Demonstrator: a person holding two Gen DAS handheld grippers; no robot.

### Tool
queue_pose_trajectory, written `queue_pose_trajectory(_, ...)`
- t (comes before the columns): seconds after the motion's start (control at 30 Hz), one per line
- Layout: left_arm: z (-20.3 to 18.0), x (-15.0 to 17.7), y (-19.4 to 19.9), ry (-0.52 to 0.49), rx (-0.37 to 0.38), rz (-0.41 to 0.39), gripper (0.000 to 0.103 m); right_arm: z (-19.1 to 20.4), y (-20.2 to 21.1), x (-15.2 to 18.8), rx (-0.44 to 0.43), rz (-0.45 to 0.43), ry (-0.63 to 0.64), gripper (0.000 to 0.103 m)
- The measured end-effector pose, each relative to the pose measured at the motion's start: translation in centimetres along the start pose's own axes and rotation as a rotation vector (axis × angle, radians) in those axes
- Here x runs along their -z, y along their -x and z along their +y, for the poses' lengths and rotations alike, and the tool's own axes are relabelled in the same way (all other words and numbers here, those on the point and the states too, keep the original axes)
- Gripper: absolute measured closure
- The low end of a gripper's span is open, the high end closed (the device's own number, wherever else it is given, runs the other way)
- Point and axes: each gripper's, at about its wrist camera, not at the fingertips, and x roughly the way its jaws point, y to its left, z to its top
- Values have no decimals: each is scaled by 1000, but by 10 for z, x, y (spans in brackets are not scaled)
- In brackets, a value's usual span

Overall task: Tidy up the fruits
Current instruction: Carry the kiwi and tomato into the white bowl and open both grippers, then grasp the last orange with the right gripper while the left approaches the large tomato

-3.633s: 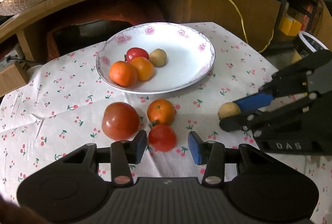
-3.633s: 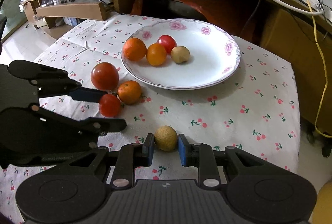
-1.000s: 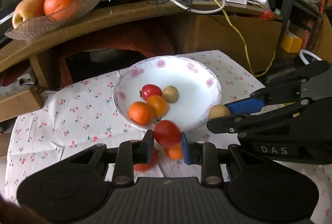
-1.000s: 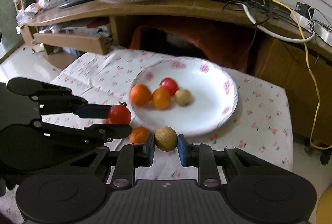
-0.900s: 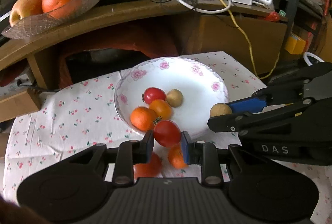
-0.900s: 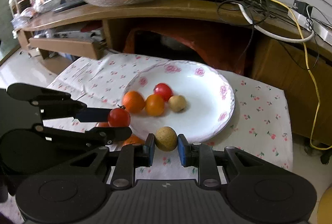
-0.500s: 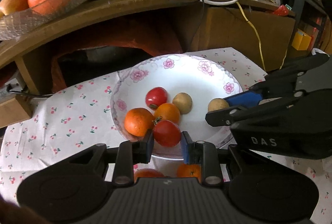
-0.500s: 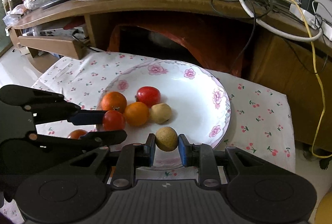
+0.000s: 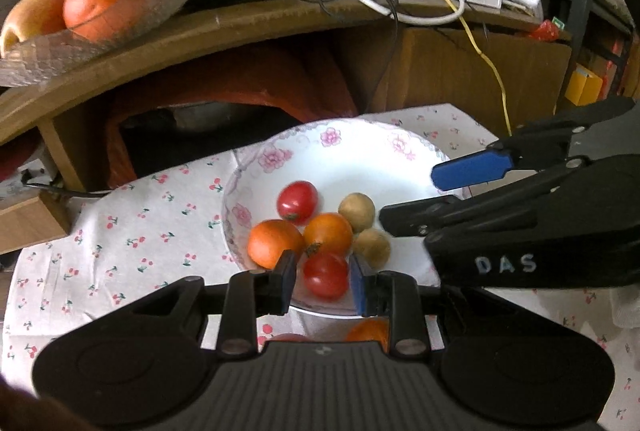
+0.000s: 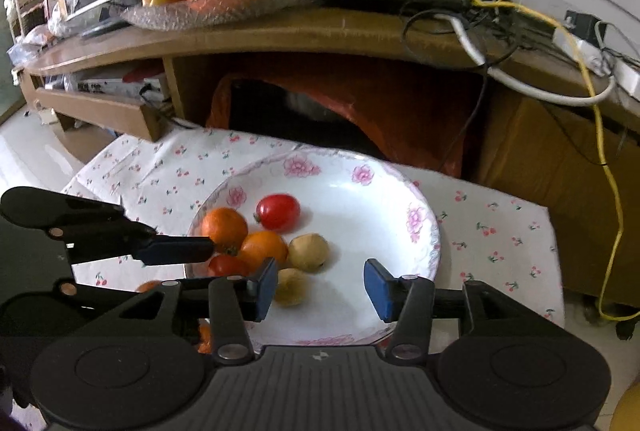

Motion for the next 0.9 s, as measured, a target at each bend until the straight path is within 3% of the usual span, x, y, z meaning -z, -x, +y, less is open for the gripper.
queue_pose_trajectory(0.4, 18, 12, 42, 39, -43, -20, 68, 11, 31, 15, -17, -4, 0, 55)
queue_pose_trajectory(0.9, 13, 47, 74, 21, -18, 73, 68, 46, 48, 43, -42, 53, 12, 55)
